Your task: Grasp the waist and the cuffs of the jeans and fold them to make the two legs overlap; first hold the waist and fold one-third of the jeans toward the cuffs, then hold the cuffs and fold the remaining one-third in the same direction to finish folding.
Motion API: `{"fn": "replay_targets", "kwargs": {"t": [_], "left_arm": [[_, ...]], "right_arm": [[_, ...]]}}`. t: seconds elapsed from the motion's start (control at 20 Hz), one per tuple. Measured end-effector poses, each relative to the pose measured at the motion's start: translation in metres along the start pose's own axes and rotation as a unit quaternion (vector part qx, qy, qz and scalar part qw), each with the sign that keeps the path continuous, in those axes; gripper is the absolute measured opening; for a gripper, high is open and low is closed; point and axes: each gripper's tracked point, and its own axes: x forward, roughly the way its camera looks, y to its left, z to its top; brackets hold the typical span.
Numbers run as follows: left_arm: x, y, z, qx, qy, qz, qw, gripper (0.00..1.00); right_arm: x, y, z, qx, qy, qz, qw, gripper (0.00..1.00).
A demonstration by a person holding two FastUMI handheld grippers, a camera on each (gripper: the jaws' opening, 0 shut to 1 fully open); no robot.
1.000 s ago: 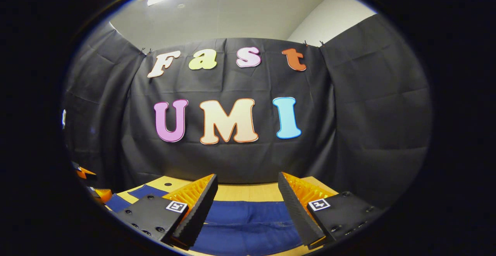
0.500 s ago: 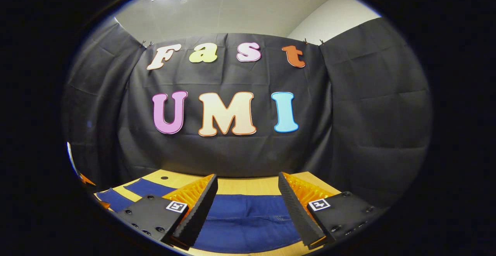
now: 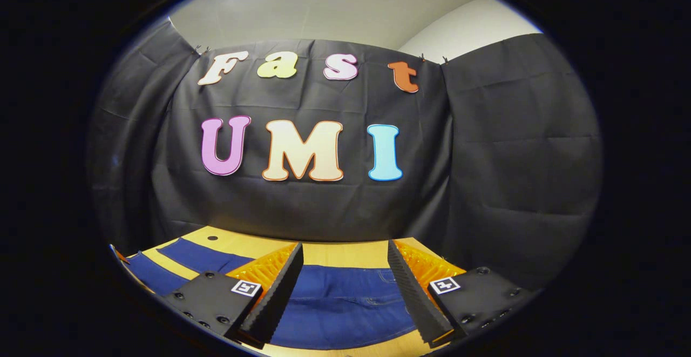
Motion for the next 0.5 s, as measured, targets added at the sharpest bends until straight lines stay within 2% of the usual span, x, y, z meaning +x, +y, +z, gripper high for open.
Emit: {"fn": "replay_targets", "kwargs": {"t": [0.15, 0.25, 0.3, 0.5], "left_arm": [[0.008, -0.002, -0.001, 0.036, 0.006, 0.001, 0.999, 0.95], [0.016, -0.003, -0.002, 0.050, 0.006, -0.013, 0.999, 0.94], [0.021, 0.000, 0.001, 0.062, 0.003, -0.016, 0.998, 0.88], [0.043, 0.010, 0.012, 0.094, -0.008, -0.029, 0.995, 0.85]], "right_arm": [[-0.001, -0.005, -0.003, -0.003, 0.003, -0.007, 1.000, 0.97], [-0.002, -0.007, -0.005, -0.004, 0.005, -0.010, 1.000, 0.97], [-0.003, -0.008, -0.006, -0.006, 0.006, -0.013, 1.000, 0.97], [-0.005, -0.011, -0.010, -0.006, 0.010, -0.020, 1.000, 0.97]]}}
